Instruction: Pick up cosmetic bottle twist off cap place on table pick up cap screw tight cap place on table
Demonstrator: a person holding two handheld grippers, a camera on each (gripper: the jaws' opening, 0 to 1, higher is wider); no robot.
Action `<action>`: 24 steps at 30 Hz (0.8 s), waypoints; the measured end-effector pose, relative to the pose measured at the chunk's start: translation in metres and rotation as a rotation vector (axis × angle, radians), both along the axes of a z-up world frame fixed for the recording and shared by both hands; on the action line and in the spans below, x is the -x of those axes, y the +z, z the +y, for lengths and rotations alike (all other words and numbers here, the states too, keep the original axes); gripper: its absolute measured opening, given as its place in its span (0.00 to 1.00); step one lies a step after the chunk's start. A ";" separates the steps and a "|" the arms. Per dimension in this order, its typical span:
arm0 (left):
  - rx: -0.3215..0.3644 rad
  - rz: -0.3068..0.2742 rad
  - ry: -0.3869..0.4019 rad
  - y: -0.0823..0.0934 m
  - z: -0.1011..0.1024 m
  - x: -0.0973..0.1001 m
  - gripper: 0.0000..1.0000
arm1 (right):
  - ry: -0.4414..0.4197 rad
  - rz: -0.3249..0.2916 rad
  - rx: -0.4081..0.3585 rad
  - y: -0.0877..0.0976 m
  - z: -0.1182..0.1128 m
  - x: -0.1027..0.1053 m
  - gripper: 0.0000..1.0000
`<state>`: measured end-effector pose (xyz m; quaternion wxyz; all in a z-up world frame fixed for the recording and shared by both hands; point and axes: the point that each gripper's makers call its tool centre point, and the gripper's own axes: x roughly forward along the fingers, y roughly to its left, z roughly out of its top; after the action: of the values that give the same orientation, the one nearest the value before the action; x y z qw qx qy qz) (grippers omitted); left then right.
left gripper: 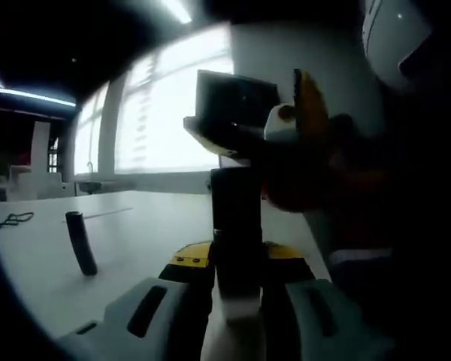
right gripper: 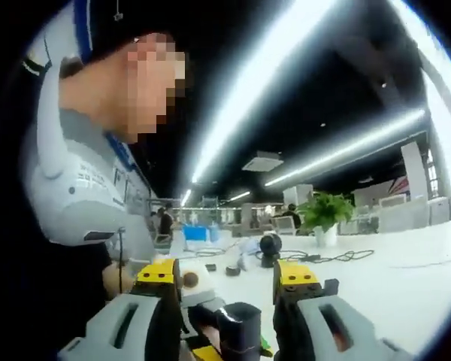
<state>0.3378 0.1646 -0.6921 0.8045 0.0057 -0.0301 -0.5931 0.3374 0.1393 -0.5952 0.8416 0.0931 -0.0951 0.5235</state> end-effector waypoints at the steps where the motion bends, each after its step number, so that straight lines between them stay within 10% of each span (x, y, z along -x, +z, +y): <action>1: -0.001 -0.001 0.006 0.000 0.000 -0.001 0.14 | -0.008 0.000 -0.006 0.000 0.000 0.003 0.42; 16: -0.004 0.022 0.062 -0.001 0.001 -0.007 0.14 | -0.191 0.023 0.040 -0.004 -0.016 0.007 0.40; 18: -0.004 0.024 0.071 -0.001 0.001 -0.008 0.14 | -0.220 0.043 0.036 0.001 0.035 -0.002 0.40; 24: -0.003 0.023 0.090 -0.001 0.002 -0.011 0.14 | -0.398 0.062 0.058 -0.002 0.020 -0.012 0.36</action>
<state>0.3486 0.1669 -0.6930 0.8306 0.0014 -0.0197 -0.5566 0.3490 0.1597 -0.5971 0.9333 0.0641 -0.0706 0.3462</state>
